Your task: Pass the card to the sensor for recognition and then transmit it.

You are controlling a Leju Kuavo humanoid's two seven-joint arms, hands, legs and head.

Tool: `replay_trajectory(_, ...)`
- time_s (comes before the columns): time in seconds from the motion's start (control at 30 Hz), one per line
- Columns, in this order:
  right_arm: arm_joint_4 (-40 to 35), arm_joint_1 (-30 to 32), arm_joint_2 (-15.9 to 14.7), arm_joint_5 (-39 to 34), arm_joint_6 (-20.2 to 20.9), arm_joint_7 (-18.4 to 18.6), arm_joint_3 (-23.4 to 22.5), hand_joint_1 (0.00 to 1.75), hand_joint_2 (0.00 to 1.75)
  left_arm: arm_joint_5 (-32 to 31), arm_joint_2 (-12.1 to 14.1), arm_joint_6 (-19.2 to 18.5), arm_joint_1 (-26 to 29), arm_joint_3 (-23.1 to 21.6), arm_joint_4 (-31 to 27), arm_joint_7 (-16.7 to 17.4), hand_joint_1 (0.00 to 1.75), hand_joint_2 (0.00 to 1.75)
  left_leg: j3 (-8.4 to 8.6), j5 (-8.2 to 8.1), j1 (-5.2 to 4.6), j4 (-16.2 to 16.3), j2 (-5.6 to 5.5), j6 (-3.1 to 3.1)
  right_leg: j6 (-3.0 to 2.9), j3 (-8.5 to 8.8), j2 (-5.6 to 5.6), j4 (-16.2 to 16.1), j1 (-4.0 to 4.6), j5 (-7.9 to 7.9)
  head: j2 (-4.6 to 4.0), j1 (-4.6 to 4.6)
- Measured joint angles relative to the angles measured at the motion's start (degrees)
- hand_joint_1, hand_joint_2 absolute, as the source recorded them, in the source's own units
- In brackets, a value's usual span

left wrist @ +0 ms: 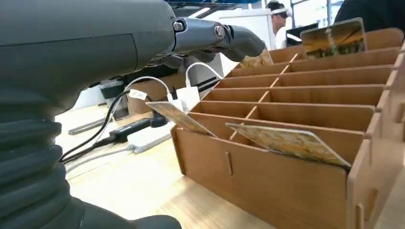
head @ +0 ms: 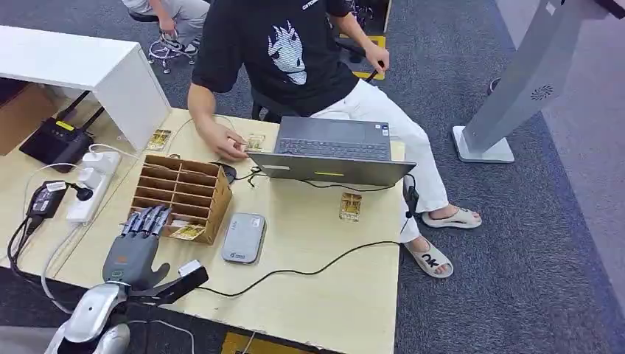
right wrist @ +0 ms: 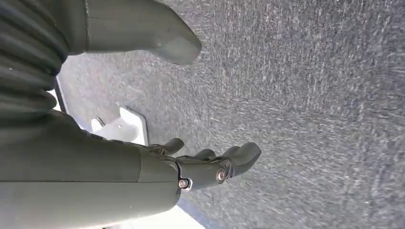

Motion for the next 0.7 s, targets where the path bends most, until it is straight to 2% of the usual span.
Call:
replay_trajectory(0.27,0.0,-0.03,0.0,0.13,0.13,-0.02,0.51,0.0,1.75,-0.5,-1.42,0.44,-1.63,0.7,3.02,-0.55,0.0,1.75,-0.01,0.0,0.0,0.01,0.01,0.0,0.01,-0.02,0.01,0.0,0.0,0.0,0.0,0.02)
replay_trajectory(0.57,0.0,-0.06,0.0,1.27,0.28,-0.31,1.12,0.0,1.75,-1.55,-2.45,1.64,-4.75,0.81,6.5,-3.13,0.0,1.75,-0.01,0.0,0.0,0.01,0.01,0.0,0.04,-0.02,0.01,0.0,0.0,0.03,0.0,0.0)
replay_trajectory(0.7,0.0,-0.05,0.0,1.68,0.28,-0.33,1.51,0.0,1.75,-1.18,-2.97,2.03,-5.55,0.81,7.35,-4.17,0.05,1.75,-0.01,0.01,0.0,0.02,0.01,0.0,0.05,-0.03,0.01,0.0,0.0,0.03,0.0,0.02)
